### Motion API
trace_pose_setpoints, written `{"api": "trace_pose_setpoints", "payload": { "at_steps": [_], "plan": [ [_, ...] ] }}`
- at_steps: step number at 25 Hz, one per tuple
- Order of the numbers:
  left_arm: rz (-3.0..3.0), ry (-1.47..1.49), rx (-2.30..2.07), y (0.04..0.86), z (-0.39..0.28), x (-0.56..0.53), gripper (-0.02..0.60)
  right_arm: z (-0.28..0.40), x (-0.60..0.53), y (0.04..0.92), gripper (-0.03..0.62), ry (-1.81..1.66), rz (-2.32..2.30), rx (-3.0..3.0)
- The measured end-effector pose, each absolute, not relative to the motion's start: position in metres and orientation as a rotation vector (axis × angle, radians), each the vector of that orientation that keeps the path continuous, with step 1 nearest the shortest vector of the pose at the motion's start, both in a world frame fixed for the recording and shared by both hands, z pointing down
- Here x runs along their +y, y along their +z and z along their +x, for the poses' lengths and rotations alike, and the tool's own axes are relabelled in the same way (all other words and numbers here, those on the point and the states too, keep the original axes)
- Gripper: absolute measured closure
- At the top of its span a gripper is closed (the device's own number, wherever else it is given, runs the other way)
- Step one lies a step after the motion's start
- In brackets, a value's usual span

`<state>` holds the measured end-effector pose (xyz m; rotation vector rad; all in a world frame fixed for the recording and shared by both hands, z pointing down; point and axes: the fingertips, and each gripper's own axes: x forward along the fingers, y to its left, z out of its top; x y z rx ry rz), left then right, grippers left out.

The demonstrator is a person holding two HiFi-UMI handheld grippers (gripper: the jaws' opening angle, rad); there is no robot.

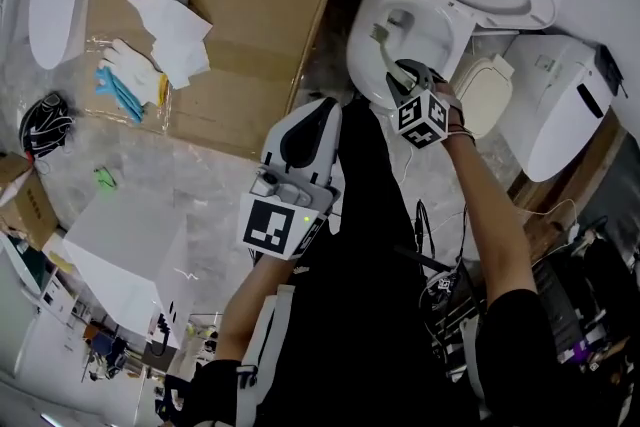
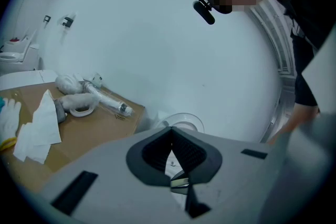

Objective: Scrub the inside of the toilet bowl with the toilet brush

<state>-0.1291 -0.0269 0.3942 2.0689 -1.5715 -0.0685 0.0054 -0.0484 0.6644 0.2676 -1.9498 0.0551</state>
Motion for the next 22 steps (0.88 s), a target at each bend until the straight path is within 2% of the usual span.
{"api": "trace_pose_setpoints", "payload": {
  "at_steps": [9,17,22],
  "plan": [
    [2.175,-0.013,-1.415,0.399,-0.112,-0.010,0.574,0.035,0.024,0.672,0.473,0.277,0.450,-1.938],
    [2.237,0.033,-1.305,0.407,-0.080,-0.012,0.574,0.161,-0.036,0.676,0.473,0.981,1.376,-1.751],
    [2.249,0.045,-1.274,0.412,-0.061,-0.022,0.574,0.224,-0.065,0.690,0.473,1.287,1.778,-1.587]
  ]
}}
